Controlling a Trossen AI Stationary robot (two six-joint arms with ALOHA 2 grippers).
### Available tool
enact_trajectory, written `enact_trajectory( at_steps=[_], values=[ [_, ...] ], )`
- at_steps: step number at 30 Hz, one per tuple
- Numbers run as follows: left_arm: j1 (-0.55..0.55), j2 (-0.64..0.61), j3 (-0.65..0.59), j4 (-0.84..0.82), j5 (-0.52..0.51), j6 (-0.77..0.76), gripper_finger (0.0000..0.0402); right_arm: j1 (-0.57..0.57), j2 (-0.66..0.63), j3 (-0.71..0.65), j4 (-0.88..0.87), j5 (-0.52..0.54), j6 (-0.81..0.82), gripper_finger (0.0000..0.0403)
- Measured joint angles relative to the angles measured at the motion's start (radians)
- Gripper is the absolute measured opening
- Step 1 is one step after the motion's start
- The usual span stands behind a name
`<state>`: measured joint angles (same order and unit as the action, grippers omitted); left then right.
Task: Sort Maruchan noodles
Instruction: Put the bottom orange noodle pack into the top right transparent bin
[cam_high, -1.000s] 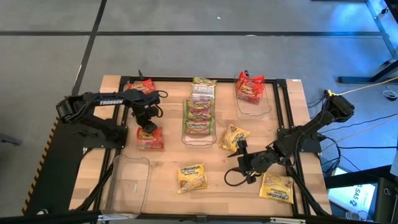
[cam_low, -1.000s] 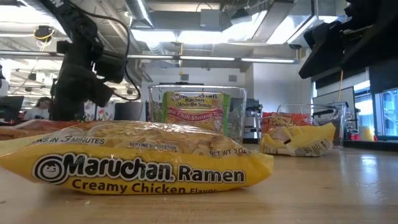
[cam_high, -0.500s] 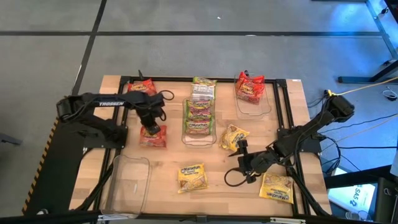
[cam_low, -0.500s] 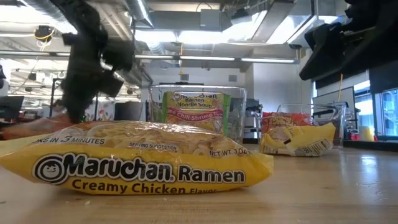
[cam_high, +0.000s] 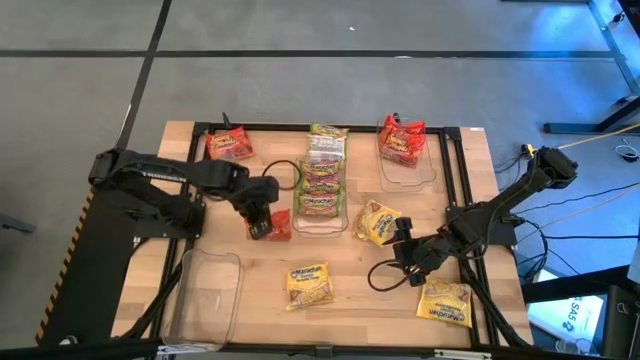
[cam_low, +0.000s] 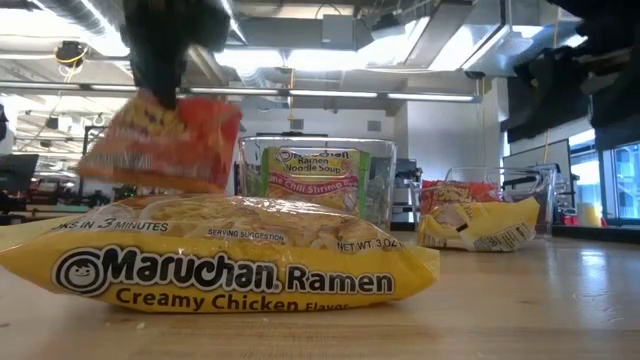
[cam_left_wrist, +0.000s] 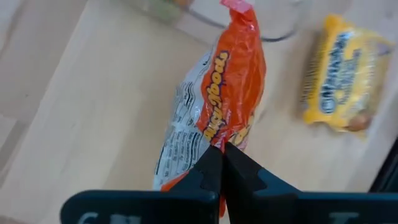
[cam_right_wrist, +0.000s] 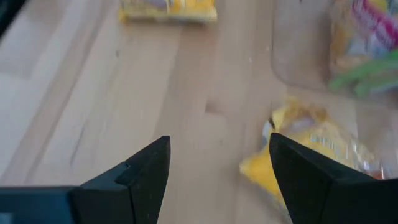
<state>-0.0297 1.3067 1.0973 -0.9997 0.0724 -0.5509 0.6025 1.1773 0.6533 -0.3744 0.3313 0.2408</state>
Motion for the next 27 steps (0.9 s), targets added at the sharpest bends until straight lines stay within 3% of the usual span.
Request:
enact_trajectory(
  at_steps=[8,14,22,27],
  values=[
    [-0.208,0.000,0.156,-0.041,-0.144,-0.209,0.0000,0.003,-0.093,0.000,-0.132,-0.025,0.097,0.0247],
    [-0.341,0.020,0.199,0.042,-0.260,-0.286,0.0000,0.101,-0.129,0.000,-0.153,-0.026,0.183,0.0247],
    [-0.424,0.180,0.239,0.279,-0.351,-0.228,0.0000,0.281,-0.131,0.000,-0.152,0.136,0.345,0.0247],
    [-0.439,0.357,0.351,0.320,-0.389,-0.173,0.0000,0.365,-0.131,0.000,-0.152,0.251,0.436,0.0248]
  ],
)
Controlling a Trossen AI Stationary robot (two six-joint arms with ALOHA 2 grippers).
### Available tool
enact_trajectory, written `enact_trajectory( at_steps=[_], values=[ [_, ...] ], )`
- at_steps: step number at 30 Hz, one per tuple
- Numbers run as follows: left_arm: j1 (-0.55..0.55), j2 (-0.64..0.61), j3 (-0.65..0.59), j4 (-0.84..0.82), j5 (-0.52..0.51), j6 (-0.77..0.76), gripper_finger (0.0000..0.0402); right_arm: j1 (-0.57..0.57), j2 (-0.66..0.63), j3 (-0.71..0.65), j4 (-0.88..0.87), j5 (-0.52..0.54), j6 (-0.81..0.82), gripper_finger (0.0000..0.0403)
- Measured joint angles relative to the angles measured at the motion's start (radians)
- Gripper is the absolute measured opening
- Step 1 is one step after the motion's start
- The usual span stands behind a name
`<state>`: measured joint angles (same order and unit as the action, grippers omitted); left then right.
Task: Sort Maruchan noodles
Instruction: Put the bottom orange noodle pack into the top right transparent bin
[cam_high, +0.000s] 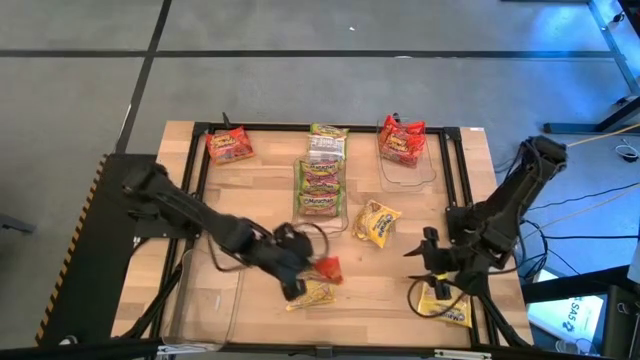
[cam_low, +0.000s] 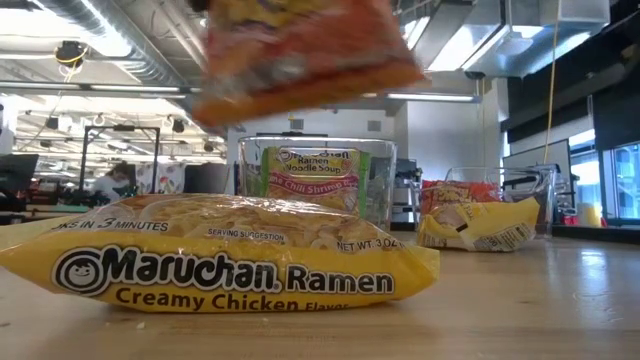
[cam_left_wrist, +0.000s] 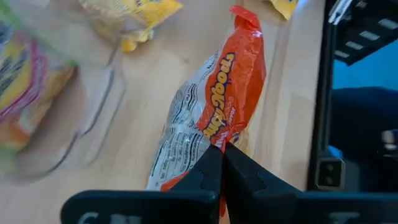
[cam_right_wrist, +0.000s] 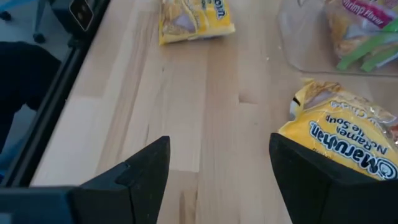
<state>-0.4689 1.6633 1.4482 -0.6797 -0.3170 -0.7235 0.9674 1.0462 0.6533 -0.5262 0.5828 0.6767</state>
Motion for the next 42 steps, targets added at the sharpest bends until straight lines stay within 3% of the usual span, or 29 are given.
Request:
enact_trajectory(
  at_steps=[9,13,22,28,37,42],
  values=[
    [0.011,0.334,0.317,0.002,-0.066,0.156,0.0000,0.054,0.003,0.000,0.003,0.113,0.103,0.0251],
    [0.026,0.446,0.422,0.004,-0.083,0.192,0.0000,0.041,0.003,0.000,0.029,0.151,0.129,0.0280],
    [0.052,0.543,0.472,0.131,-0.092,0.271,0.0000,-0.053,0.050,0.000,0.292,0.180,0.013,0.0358],
    [0.052,0.543,0.454,0.172,-0.123,0.289,0.0000,-0.163,0.156,0.000,0.433,0.059,-0.060,0.0362],
    [0.054,0.543,0.454,0.180,-0.141,0.289,0.0000,-0.302,0.264,0.000,0.504,-0.187,-0.025,0.0362],
    [0.061,0.543,0.454,0.181,-0.143,0.289,0.0000,-0.323,0.314,0.000,0.511,-0.212,-0.001,0.0361]
  ],
)
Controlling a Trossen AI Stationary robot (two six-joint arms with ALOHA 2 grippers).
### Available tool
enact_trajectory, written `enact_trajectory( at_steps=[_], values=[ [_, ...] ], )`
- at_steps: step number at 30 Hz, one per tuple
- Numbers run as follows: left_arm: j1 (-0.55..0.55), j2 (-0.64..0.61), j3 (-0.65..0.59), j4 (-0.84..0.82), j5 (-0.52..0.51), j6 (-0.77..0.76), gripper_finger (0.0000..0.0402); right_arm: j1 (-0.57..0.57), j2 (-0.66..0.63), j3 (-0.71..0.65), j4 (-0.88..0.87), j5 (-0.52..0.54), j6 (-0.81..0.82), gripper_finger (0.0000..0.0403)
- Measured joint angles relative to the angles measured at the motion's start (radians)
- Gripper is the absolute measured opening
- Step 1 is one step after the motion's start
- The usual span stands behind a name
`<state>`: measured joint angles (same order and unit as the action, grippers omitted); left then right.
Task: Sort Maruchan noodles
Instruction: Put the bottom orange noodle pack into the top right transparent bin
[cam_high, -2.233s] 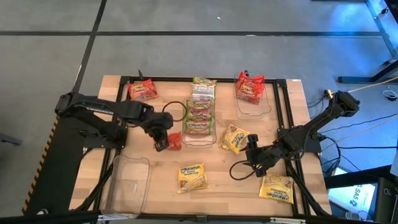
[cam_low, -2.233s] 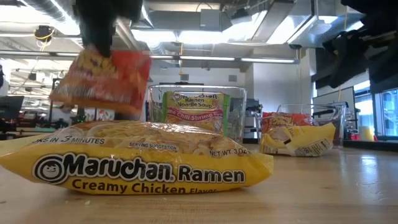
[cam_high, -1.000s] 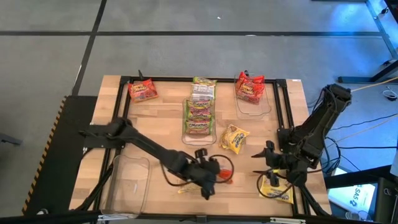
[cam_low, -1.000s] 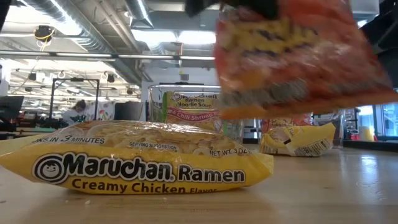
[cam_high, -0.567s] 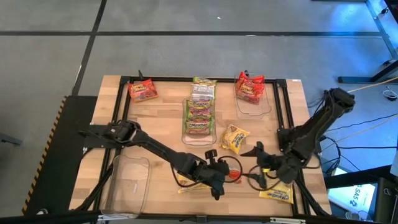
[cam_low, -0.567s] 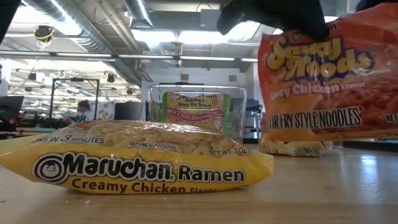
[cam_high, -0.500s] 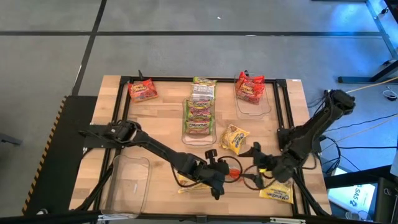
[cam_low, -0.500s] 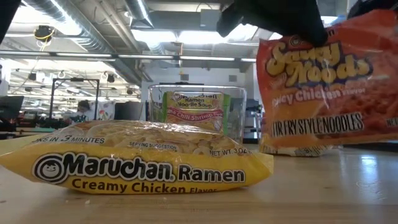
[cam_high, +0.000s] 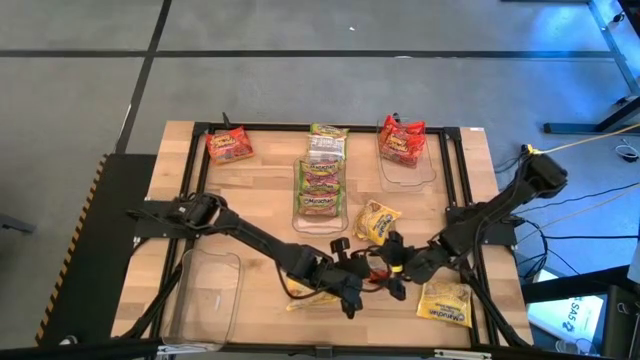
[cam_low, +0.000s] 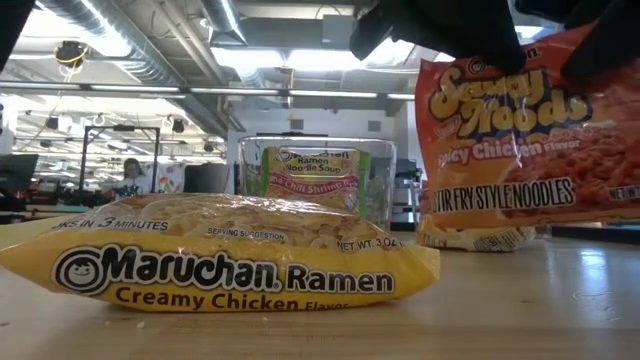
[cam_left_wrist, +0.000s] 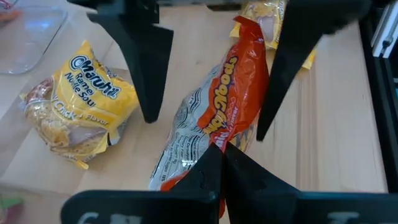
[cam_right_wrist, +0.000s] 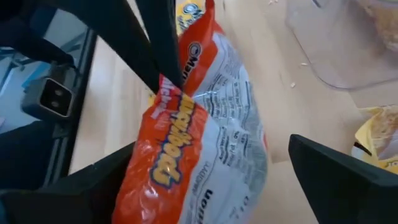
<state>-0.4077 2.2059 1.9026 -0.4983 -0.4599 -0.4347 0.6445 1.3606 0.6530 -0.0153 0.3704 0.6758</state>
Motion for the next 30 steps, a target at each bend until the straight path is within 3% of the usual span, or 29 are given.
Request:
enact_trajectory(
  at_steps=[5,13,18,23,30],
  values=[
    [0.004,0.000,0.000,0.003,0.003,0.000,0.0000,0.000,0.025,0.000,0.022,0.025,-0.007,0.0321],
    [0.004,0.000,-0.002,0.037,0.005,0.010,0.0002,0.003,0.025,0.000,0.026,0.043,-0.058,0.0186],
    [0.004,0.000,-0.002,0.042,0.005,0.028,0.0040,0.003,0.025,0.000,0.024,0.045,-0.104,0.0122],
    [0.004,-0.002,-0.001,0.039,0.005,0.027,0.0091,0.003,0.020,0.000,0.017,0.043,-0.136,0.0100],
    [-0.020,-0.079,0.017,-0.111,0.015,0.056,0.0099,0.003,-0.099,-0.001,-0.093,0.046,-0.178,0.0098]
  ],
)
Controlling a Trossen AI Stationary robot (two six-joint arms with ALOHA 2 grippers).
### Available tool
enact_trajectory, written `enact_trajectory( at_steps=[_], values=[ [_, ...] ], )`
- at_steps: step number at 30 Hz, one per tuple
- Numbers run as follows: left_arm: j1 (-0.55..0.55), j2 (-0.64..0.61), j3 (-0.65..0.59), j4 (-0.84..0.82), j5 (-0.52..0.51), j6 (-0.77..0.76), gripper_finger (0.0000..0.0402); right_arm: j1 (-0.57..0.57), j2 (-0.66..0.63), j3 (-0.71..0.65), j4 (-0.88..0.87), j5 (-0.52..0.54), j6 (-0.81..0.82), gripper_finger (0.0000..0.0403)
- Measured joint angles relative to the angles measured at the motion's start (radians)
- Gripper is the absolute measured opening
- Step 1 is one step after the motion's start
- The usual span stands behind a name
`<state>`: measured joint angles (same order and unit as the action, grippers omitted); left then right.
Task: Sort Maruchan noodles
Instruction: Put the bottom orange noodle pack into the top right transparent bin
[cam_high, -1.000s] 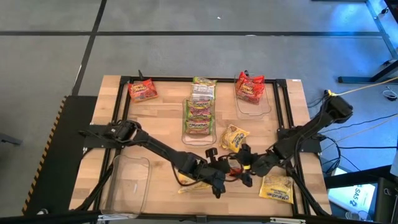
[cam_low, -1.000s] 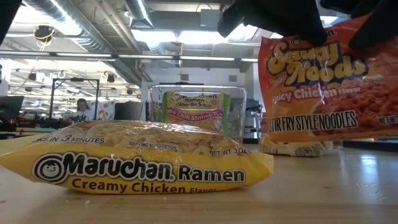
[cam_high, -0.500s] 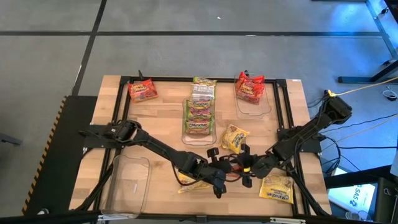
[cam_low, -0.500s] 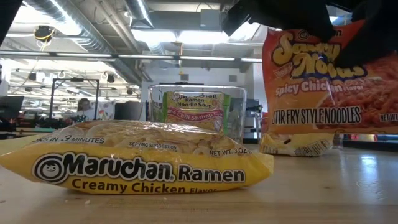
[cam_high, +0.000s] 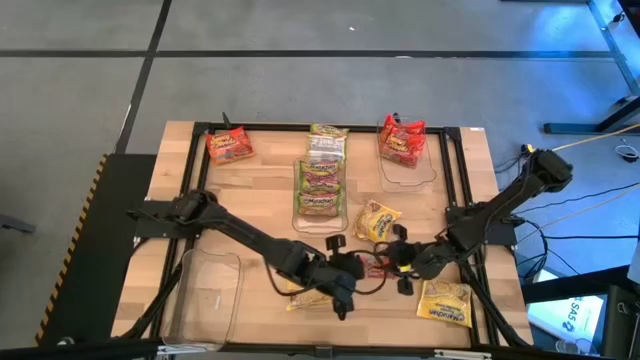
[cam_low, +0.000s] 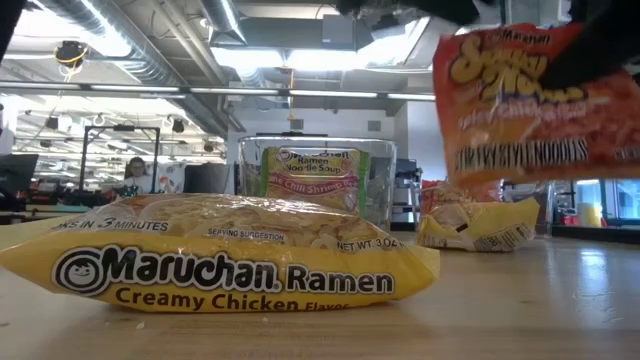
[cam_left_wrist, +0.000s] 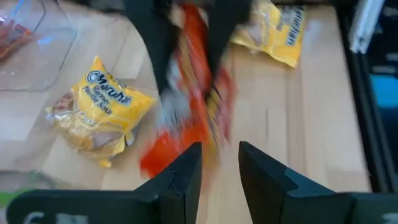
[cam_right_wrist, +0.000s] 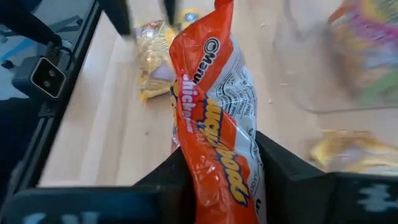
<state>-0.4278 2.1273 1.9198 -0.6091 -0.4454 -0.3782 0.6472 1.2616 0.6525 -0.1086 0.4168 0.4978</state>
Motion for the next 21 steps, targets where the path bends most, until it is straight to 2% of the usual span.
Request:
enact_trajectory(
  at_steps=[4,9,12,16,21],
  values=[
    [-0.022,-0.017,-0.005,-0.067,0.007,0.023,0.0100,-0.005,-0.151,0.000,-0.172,0.071,-0.036,0.0098],
    [-0.024,-0.018,-0.075,0.001,0.033,0.016,0.0097,-0.097,-0.395,0.001,-0.418,0.134,-0.077,0.0098],
    [-0.018,-0.017,-0.142,0.097,0.073,0.016,0.0096,-0.201,-0.539,0.001,-0.524,0.159,-0.164,0.0097],
    [-0.011,-0.017,-0.194,0.194,0.113,0.016,0.0096,-0.376,-0.696,0.001,-0.560,0.172,-0.344,0.0097],
    [0.001,-0.017,-0.227,0.249,0.121,0.016,0.0096,-0.605,-0.779,0.002,-0.540,0.113,-0.578,0.0097]
  ],
)
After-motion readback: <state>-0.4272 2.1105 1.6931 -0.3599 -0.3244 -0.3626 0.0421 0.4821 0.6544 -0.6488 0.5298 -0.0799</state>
